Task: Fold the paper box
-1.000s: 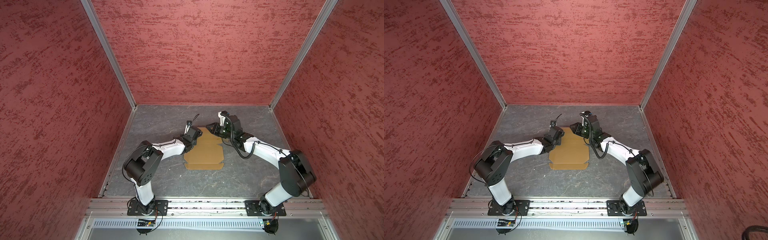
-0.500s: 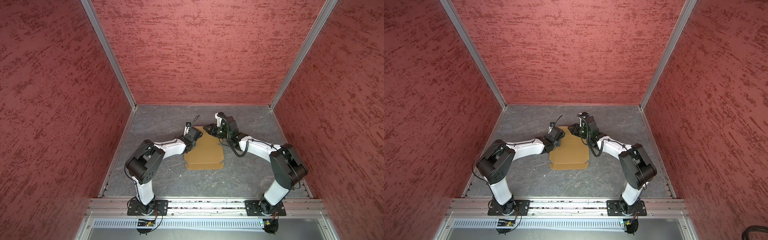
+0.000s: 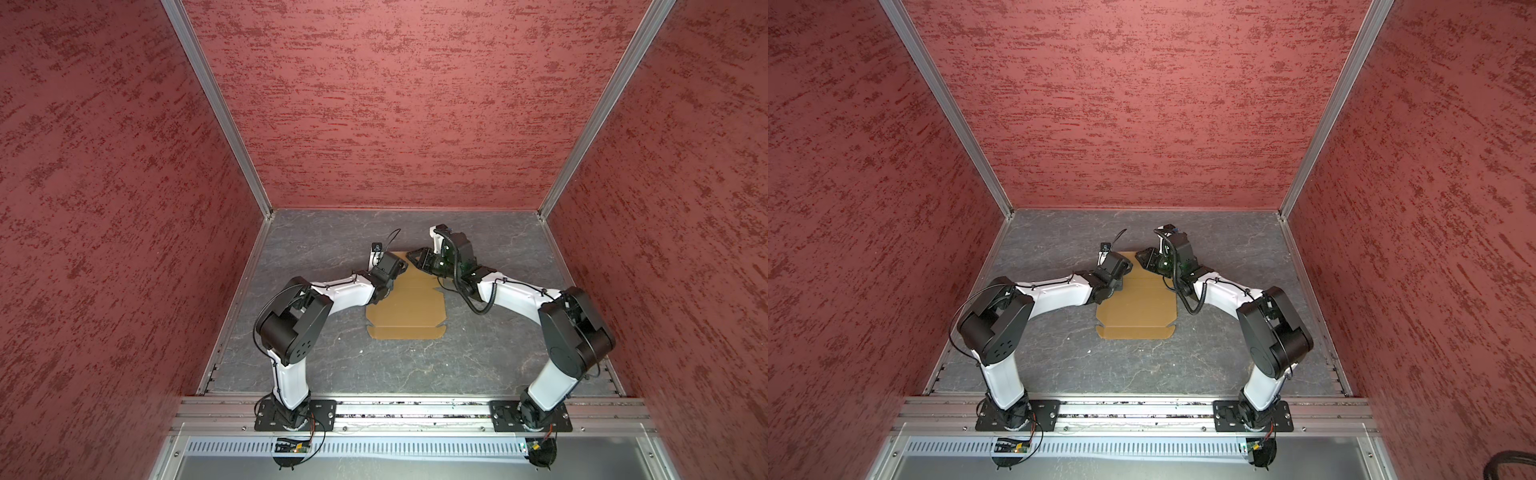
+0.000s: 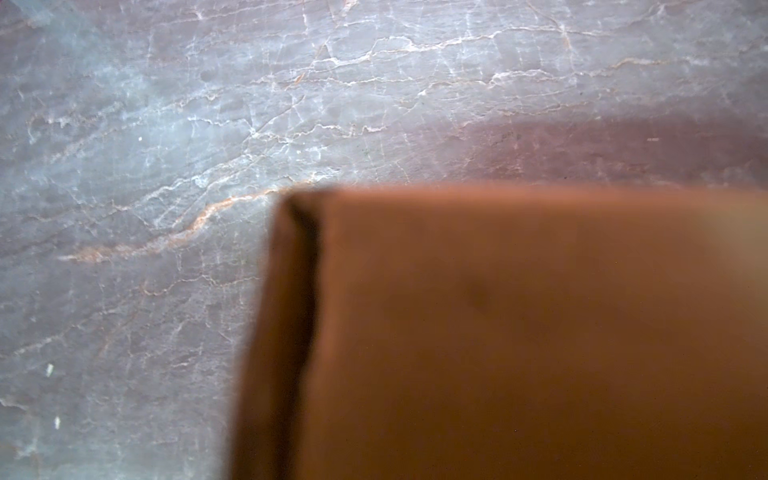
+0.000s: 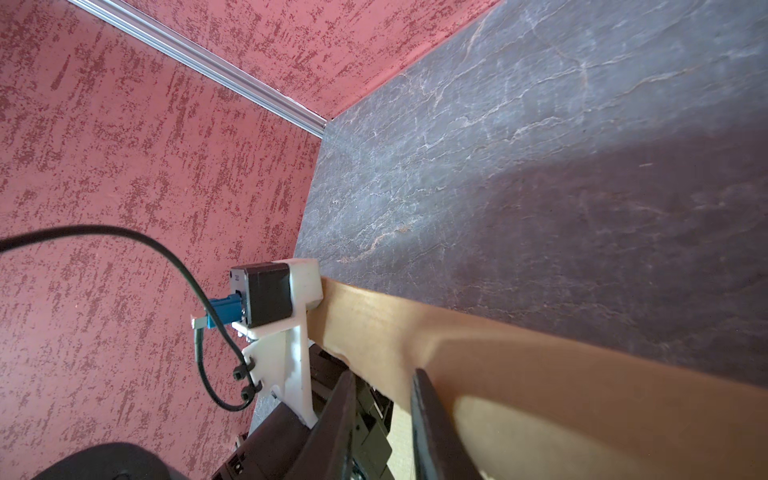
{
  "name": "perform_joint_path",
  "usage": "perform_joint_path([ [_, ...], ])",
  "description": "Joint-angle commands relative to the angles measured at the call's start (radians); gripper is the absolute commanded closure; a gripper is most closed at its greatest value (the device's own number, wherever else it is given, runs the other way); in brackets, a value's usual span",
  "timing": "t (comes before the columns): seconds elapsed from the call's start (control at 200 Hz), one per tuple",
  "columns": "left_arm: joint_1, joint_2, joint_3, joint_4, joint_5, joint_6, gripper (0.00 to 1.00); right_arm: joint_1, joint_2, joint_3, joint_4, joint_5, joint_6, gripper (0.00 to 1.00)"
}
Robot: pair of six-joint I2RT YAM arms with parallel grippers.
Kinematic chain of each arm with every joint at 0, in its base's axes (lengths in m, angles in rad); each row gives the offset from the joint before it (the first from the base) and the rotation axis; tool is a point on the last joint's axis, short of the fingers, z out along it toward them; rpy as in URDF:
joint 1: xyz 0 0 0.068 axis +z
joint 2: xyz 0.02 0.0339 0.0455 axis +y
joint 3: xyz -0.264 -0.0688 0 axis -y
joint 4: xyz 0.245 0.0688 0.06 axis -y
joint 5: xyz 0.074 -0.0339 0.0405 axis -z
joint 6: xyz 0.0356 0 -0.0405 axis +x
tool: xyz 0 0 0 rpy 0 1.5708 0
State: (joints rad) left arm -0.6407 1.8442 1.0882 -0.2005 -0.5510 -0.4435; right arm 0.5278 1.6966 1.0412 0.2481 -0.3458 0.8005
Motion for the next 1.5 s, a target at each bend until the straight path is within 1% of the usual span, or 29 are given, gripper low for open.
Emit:
perform_joint_path([
  [0.0, 0.012, 0.006, -0.012, -0.047, -0.004, -0.012, 0.90, 0.005, -0.090, 0.012, -0.040, 0.042, -0.035, 0.69],
  [0.09, 0.016, 0.000, -0.019, -0.058, -0.007, -0.024, 0.93, 0.003, -0.164, 0.006, -0.100, 0.079, -0.062, 0.64],
  [0.271, 0.024, -0.014, -0.042, -0.060, 0.000, -0.044, 0.96, -0.003, -0.343, -0.017, -0.277, 0.174, -0.119, 0.51],
  [0.411, 0.027, -0.021, -0.060, -0.046, 0.009, -0.039, 0.97, -0.022, -0.418, -0.029, -0.430, 0.247, -0.159, 0.48],
  [0.506, 0.027, -0.024, -0.067, -0.033, 0.017, -0.031, 0.97, -0.042, -0.427, -0.025, -0.482, 0.252, -0.181, 0.47],
  [0.701, 0.023, -0.025, -0.068, -0.021, 0.031, -0.021, 0.98, -0.066, -0.359, 0.018, -0.529, 0.216, -0.231, 0.45],
  [0.932, 0.016, -0.031, -0.078, -0.020, 0.031, -0.017, 0.98, -0.105, -0.249, 0.073, -0.492, 0.150, -0.272, 0.37],
  [0.952, 0.018, -0.033, -0.078, -0.018, 0.031, -0.017, 0.98, -0.106, -0.218, 0.077, -0.488, 0.144, -0.275, 0.36],
  [1.032, 0.016, -0.036, -0.086, -0.014, 0.033, -0.015, 0.98, -0.109, -0.180, 0.094, -0.472, 0.123, -0.294, 0.35],
  [1.262, 0.015, -0.033, -0.087, -0.012, 0.043, -0.015, 0.98, -0.114, -0.114, 0.136, -0.452, 0.097, -0.333, 0.34],
  [1.493, 0.012, -0.033, -0.084, -0.014, 0.045, -0.014, 0.98, -0.122, -0.027, 0.168, -0.410, 0.033, -0.337, 0.34],
])
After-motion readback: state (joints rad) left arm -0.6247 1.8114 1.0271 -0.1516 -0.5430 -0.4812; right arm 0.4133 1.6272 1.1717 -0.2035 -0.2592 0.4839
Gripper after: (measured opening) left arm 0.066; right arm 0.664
